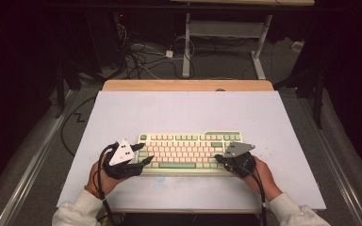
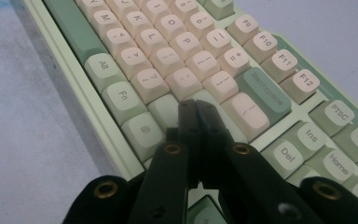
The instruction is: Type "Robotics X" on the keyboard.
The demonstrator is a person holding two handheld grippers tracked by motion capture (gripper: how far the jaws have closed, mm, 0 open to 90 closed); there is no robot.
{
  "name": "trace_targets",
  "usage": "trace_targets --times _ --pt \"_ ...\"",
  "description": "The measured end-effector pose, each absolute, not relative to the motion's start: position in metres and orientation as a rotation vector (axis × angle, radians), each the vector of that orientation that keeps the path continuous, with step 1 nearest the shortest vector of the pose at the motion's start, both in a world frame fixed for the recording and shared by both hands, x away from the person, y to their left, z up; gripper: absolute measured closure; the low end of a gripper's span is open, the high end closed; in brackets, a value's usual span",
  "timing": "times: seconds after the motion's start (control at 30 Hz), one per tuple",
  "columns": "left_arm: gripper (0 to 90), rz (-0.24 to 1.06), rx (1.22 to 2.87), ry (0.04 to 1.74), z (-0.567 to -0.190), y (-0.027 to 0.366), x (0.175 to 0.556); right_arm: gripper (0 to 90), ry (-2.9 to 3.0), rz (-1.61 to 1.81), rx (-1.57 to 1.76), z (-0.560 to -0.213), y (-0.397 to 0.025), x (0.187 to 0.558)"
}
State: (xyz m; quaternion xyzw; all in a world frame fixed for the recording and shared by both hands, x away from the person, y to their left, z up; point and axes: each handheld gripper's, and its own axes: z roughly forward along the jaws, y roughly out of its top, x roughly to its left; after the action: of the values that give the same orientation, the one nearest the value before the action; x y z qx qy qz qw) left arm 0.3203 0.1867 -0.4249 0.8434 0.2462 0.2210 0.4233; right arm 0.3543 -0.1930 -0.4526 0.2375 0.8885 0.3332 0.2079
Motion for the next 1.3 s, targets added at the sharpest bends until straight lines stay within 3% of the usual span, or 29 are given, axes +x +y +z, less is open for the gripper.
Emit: trace_targets --times 0.1,0.13,0.5,1.3 --pt "59.2 0.541 2.113 0.617 -0.425 0.187 0.32 90.0 2.473 0.927 0.658 -0.453 -0.193 0.354" --pt "65.5 0.541 2.122 0.62 -0.425 0.187 0.321 90.0 2.474 0.926 0.655 -0.453 -0.193 0.354" --pt "87.3 0.533 2.148 0.655 -0.427 0.186 0.323 90.0 2.475 0.926 0.651 -0.453 -0.193 0.354" --pt "87.4 0.493 2.203 0.668 -0.421 0.171 0.333 90.0 2.474 0.916 0.644 -0.452 -0.193 0.353"
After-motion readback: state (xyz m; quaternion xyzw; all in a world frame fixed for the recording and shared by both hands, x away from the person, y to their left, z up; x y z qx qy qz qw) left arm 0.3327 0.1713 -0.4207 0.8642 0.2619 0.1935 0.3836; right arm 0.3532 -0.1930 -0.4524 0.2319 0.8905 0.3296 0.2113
